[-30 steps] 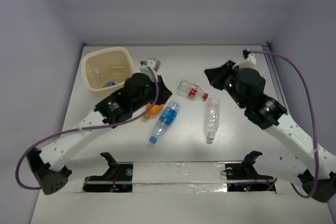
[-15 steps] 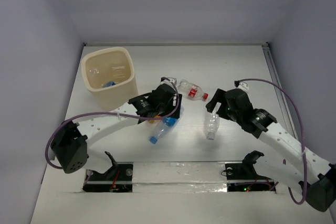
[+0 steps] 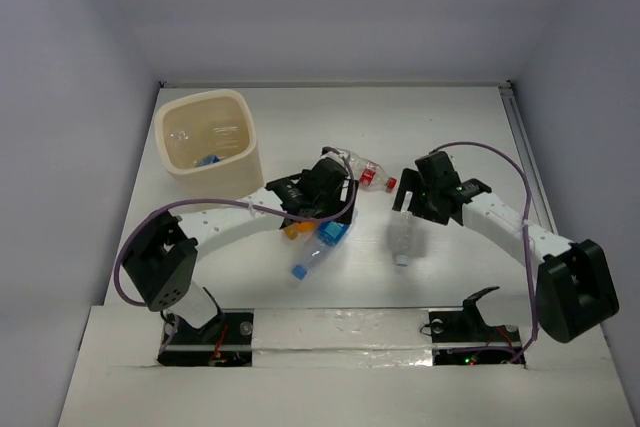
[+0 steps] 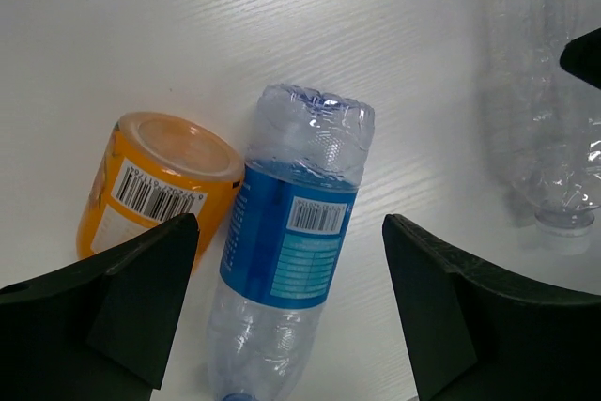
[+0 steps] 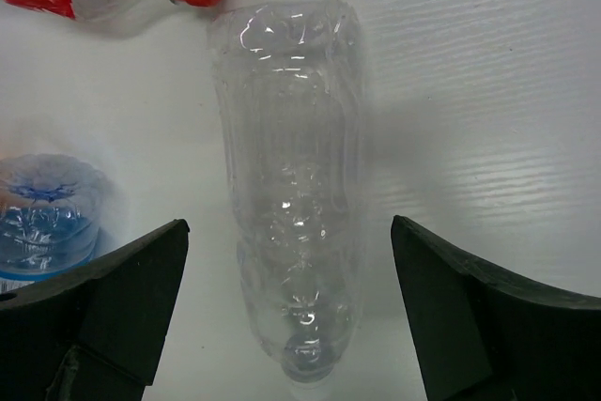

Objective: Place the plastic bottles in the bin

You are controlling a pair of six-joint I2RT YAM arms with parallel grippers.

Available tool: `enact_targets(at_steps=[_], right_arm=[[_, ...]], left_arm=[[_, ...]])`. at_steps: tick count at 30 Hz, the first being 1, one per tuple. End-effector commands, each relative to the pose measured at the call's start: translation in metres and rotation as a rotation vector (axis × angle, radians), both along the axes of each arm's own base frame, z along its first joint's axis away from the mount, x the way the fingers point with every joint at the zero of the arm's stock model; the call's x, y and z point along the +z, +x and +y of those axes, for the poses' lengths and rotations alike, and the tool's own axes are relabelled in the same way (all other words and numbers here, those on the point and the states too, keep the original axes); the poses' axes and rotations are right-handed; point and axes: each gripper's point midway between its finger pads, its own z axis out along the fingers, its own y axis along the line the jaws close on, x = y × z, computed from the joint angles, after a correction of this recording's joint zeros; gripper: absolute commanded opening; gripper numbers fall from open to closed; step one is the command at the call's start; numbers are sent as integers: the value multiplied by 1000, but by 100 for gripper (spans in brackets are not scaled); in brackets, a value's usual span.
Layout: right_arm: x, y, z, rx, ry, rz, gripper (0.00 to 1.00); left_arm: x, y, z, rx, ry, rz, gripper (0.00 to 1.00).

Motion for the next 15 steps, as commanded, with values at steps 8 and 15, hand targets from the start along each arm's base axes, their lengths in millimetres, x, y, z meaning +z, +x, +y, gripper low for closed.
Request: enact_targets(at_steps=[8,15], right_arm=[[-11,27,8,60,8,14,88],[-25,24,4,59,-8,48,84]], left_arm=[[-10,7,-27,-69,-1,-8,78],[-25,-4,-46,-115,6,12,77]])
